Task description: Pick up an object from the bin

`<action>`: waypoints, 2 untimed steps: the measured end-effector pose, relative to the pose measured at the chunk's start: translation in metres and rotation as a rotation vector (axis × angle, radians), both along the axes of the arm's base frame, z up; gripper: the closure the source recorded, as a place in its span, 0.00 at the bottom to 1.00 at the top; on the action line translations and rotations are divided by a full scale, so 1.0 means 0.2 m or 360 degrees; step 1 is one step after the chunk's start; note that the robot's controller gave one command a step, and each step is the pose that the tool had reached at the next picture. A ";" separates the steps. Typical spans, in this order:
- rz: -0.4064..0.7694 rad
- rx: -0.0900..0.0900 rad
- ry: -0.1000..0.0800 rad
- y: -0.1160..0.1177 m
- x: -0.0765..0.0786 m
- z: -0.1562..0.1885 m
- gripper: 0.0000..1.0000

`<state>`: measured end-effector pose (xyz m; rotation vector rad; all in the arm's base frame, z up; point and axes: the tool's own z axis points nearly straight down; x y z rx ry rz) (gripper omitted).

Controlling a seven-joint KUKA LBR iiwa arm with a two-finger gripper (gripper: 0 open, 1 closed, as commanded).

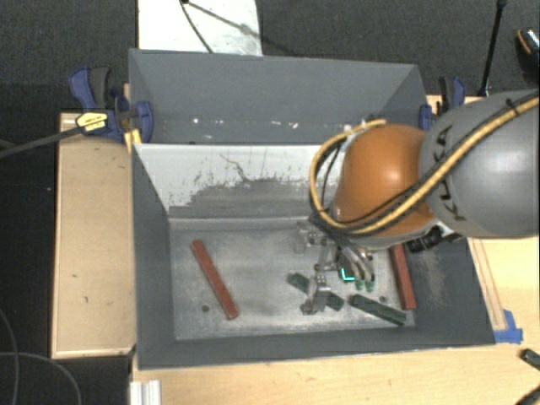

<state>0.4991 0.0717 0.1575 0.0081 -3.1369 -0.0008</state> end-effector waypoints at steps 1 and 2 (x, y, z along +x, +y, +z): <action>-0.0264 -0.0004 -0.0004 -0.33 -0.07 -0.17 0.00; -0.0791 -0.0001 -0.0001 -0.12 -0.10 -0.20 0.00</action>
Offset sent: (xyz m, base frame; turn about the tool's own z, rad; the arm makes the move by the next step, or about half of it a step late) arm -0.0140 -0.0633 -0.0330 0.1682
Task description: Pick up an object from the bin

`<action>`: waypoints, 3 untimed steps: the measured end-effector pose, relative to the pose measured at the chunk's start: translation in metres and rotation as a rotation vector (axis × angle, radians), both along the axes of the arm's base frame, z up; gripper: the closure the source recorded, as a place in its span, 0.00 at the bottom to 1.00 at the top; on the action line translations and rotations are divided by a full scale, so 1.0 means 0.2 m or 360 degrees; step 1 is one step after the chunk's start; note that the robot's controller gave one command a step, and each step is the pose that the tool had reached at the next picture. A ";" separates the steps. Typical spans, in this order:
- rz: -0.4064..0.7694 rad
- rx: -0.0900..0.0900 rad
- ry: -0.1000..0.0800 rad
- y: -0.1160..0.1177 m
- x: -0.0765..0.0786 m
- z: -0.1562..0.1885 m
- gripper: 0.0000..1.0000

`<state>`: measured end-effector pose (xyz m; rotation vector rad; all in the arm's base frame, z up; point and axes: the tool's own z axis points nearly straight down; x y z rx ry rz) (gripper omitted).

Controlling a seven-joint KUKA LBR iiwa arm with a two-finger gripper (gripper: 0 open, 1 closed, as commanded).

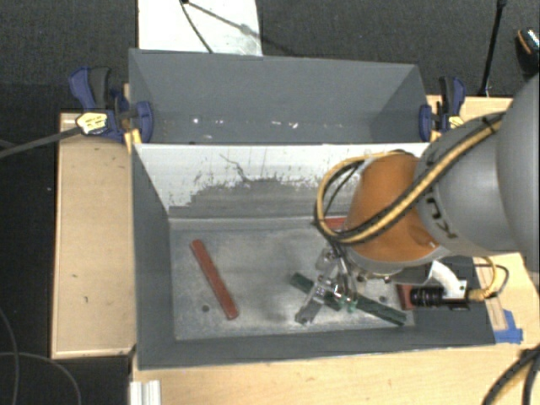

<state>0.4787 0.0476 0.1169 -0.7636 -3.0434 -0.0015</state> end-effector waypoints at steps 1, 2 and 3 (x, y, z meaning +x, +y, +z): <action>-0.0075 -0.0003 0.0002 -0.11 -0.01 -0.03 0.00; -0.0331 -0.0002 0.0004 -0.07 0.01 -0.24 0.00; -0.0333 -0.0002 0.0004 -0.07 0.01 -0.24 0.00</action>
Offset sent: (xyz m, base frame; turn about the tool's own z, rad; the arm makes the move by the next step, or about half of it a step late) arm -0.0022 -0.0217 -0.0067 0.0425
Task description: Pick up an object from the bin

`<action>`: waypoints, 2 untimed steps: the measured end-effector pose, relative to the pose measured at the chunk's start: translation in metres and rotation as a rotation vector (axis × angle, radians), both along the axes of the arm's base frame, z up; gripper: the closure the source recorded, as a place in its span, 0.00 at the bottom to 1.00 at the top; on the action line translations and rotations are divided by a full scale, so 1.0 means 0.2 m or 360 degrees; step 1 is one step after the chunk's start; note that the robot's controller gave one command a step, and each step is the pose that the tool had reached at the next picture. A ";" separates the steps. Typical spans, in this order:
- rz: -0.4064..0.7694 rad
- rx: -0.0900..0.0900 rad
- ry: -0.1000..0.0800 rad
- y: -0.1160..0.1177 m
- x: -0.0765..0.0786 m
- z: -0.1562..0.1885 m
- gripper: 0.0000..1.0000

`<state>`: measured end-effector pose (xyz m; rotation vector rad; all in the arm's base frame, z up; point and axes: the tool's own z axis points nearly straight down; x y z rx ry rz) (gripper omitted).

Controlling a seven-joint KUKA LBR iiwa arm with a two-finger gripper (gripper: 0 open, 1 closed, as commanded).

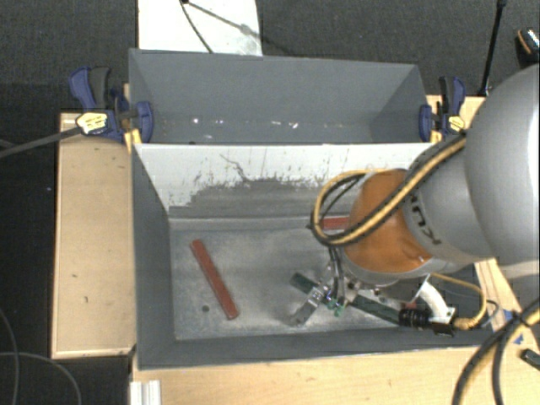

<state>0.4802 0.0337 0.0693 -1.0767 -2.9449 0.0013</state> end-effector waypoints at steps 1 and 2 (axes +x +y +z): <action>-0.0002 0.0001 0.0000 0.00 0.00 0.00 1.00; 0.0004 -0.0001 -0.0023 0.00 0.01 0.56 1.00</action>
Offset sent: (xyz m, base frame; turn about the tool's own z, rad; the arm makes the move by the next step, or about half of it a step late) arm 0.0000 0.0000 0.0000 0.0000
